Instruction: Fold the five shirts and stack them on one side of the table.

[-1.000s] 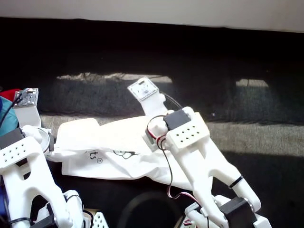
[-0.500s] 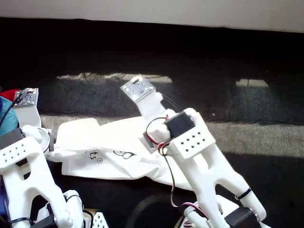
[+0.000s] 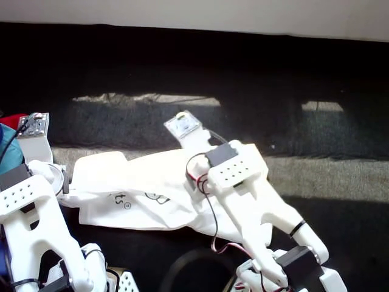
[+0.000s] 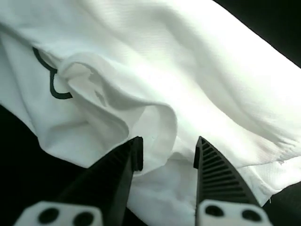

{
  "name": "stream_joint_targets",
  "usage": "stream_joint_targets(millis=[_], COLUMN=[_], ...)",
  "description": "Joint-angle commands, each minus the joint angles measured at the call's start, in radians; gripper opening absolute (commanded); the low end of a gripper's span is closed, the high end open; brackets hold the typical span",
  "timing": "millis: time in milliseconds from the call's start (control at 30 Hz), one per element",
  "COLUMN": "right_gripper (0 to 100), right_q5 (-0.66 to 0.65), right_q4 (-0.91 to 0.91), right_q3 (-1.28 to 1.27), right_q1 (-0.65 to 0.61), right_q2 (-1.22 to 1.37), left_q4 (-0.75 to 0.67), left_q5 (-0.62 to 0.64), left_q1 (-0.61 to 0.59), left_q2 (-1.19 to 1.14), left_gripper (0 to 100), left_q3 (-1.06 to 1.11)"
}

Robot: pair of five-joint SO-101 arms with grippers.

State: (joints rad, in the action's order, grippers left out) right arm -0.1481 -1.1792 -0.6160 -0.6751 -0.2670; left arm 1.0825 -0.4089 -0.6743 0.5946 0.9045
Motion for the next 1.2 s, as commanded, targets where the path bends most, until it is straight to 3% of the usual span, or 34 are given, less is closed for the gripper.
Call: stream_joint_targets(millis=[0, 367, 633, 767, 1000, 1167], right_gripper=[16.1, 16.3, 15.8, 0.0, 0.8, 0.8], right_q5=[-0.008, -0.106, -0.104, -0.101, -0.101, -0.101], right_q4=[-0.005, -0.165, -0.050, -0.016, -0.013, -0.042], right_q3=[-0.002, 0.104, 0.030, 0.038, 0.140, 0.171], right_q1=[-0.076, -0.076, -0.073, -0.058, 0.038, 0.035], right_q2=[-0.001, 0.001, 0.010, 0.001, 0.001, 0.001], left_q4=[-0.012, -0.014, -0.014, -0.014, -0.014, -0.021], left_q5=[-0.009, -0.009, -0.009, -0.009, -0.009, -0.009], left_q1=[-0.005, -0.004, -0.004, -0.004, -0.004, -0.004], left_q2=[0.015, 0.013, 0.013, 0.013, 0.013, 0.013], left_gripper=[1, 1, 1, 1, 1, 1], left_q3=[-0.010, -0.010, -0.010, -0.010, -0.010, -0.010])
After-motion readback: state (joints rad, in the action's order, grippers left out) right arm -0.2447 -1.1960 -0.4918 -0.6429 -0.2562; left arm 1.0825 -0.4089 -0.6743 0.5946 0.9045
